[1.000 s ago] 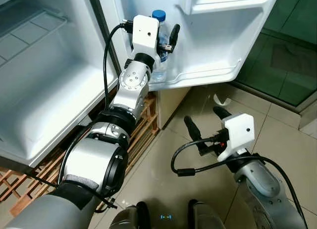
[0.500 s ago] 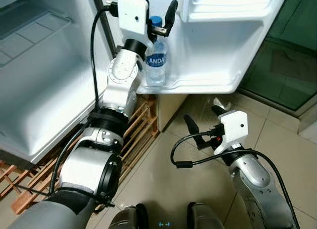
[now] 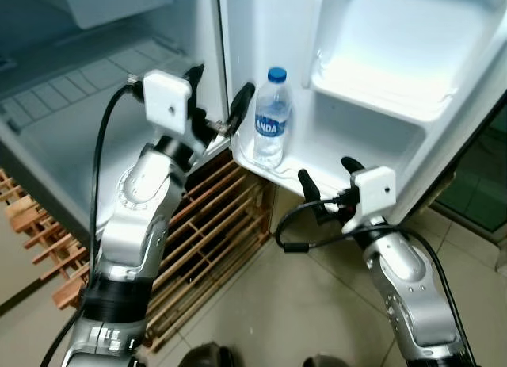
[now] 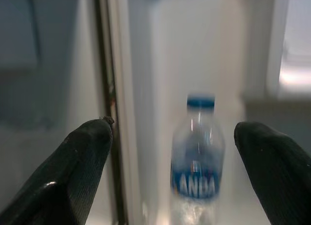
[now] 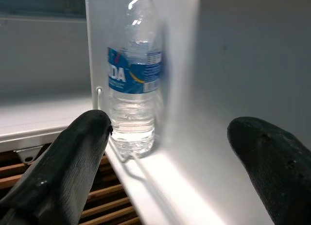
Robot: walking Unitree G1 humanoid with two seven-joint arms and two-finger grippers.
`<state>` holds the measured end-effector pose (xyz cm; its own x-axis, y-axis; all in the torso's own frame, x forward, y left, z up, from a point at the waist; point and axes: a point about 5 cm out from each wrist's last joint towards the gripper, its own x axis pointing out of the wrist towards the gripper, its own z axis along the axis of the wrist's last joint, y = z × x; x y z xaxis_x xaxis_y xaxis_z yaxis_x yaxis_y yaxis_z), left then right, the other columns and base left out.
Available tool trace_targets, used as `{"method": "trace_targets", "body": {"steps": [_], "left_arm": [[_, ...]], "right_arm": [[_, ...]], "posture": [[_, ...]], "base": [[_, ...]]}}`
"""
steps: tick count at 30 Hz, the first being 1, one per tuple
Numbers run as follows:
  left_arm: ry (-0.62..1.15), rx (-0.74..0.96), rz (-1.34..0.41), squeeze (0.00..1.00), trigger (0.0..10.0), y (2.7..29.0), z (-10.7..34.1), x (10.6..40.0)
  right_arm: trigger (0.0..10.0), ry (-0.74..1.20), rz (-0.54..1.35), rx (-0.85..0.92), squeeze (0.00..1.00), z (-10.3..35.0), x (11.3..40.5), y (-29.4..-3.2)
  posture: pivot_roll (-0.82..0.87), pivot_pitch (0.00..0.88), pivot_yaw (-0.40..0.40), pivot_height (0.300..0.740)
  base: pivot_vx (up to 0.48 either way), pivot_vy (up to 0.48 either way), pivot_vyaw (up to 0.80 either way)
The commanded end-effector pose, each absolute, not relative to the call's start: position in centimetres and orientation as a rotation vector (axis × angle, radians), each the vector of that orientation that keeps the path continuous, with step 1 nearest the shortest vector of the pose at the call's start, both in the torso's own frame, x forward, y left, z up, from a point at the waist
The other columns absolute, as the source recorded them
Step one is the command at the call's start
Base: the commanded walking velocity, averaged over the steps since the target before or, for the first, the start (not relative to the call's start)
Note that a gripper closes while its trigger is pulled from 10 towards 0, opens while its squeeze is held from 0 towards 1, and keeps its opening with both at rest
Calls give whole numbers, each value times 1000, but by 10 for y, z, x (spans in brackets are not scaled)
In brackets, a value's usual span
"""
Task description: Restocking fridge
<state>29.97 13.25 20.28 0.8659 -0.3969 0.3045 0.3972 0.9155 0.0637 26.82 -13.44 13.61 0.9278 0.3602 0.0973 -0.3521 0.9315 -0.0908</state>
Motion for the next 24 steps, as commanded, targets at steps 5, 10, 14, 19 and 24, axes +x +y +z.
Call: {"method": "trace_targets", "body": {"steps": [5,10,14,19,24], "left_arm": [[-183,-14,-345,0,10000,144,175,293],[-145,-1,-310,0,10000,151,168,294],[-118,17,-279,0,10000,155,162,294],[-66,-22,-212,0,10000,162,147,287],[-61,-24,-199,0,10000,157,143,295]], "right_arm": [[10000,-123,344,-132,122,133,274,-144],[10000,-124,273,-175,118,133,277,-168],[10000,-139,299,-148,118,138,274,-162],[10000,-119,322,-73,102,126,257,-141],[10000,-81,221,-73,98,109,262,-144]], "posture": [[-60,0,35,740],[-73,3,41,740],[-80,8,51,740],[-87,15,57,740],[-91,16,47,740]], "base": [[0,0,0],[0,0,0],[0,0,0],[0,0,0],[0,0,0]]}}
